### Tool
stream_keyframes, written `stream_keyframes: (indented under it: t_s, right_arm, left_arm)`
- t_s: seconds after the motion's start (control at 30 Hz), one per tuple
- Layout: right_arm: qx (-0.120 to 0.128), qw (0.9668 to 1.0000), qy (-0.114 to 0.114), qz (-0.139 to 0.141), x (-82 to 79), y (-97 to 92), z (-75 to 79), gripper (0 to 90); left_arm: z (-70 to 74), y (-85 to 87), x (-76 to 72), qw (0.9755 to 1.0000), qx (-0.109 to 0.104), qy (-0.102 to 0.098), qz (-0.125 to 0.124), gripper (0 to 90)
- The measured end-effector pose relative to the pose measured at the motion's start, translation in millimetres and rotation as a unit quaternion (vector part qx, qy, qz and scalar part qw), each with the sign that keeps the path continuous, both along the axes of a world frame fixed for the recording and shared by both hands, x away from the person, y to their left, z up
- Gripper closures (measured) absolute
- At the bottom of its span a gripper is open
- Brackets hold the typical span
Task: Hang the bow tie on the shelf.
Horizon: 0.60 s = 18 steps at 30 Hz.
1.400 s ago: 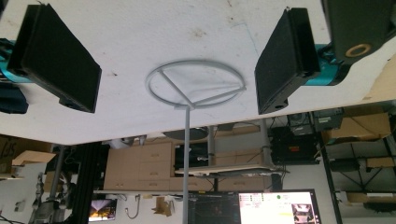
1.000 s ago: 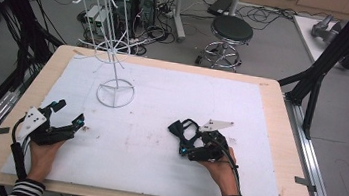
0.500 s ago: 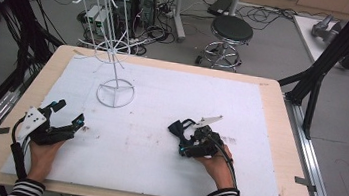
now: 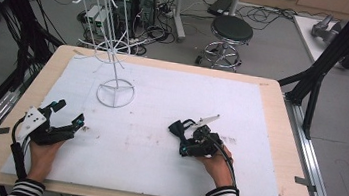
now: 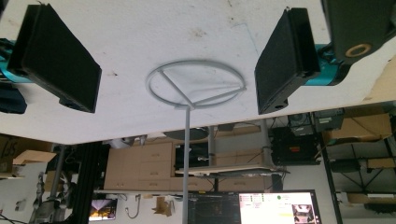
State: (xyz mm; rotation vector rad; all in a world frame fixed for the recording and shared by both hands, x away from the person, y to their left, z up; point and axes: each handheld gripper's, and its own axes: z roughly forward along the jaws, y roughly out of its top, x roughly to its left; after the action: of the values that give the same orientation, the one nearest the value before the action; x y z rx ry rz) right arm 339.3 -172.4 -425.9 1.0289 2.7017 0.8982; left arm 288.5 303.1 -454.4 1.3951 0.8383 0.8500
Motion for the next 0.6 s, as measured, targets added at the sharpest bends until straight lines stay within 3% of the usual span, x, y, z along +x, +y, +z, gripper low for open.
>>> stream_keyframes:
  t_s: [0.23, 0.4, 0.6]
  right_arm:
    - [-0.008, 0.9999, 0.006, 0.004, 0.1, 1.9, 1.7, 82.7]
    - [-0.02, 0.9996, -0.01, 0.016, -2.5, 6.0, 3.4, 85.4]
    - [-0.006, 0.9993, -0.031, 0.02, -3.9, 6.1, 7.6, 85.7]
  left_arm:
    - [0.0, 0.1, 0.0, 1.0, 0.0, 0.0, 0.0, 15.1]
    - [0.0, -0.2, 0.0, 1.0, -0.001, 0.0, 0.0, 15.1]
    - [0.0, 0.1, 0.0, 1.0, 0.0, 0.0, 0.0, 15.1]
